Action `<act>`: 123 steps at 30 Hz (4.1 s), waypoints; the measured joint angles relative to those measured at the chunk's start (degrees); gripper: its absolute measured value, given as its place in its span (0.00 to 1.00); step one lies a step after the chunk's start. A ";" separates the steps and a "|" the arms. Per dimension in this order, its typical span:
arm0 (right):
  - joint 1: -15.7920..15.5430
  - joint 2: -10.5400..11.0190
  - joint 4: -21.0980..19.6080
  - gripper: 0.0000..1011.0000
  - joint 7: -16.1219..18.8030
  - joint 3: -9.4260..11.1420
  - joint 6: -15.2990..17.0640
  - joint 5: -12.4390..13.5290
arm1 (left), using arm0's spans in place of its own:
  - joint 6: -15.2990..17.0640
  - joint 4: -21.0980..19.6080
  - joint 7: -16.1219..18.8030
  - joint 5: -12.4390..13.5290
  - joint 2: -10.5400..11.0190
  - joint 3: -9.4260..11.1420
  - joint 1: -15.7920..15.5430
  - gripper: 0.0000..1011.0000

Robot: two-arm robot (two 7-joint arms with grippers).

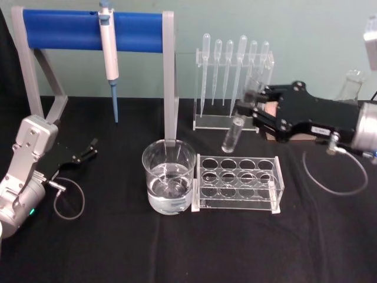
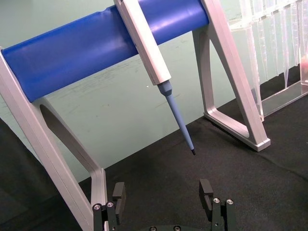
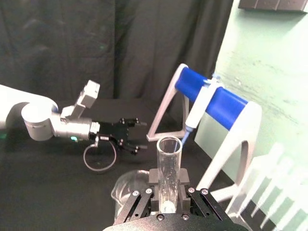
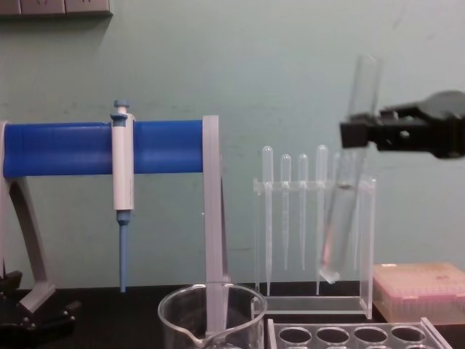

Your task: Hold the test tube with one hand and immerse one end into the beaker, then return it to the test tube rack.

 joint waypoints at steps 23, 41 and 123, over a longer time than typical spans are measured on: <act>-3.45 -2.48 5.06 0.24 0.31 -1.49 -2.01 -4.22 | 0.00 0.00 0.00 0.00 0.00 0.00 0.00 0.99; -3.61 -4.61 8.79 0.24 0.68 -2.15 -1.82 -5.51 | 0.00 0.00 0.00 0.00 0.00 0.00 0.00 0.99; -17.62 -17.19 10.92 0.99 -31.87 8.97 -11.23 -16.53 | 0.00 0.00 0.00 0.00 0.00 0.00 0.00 0.99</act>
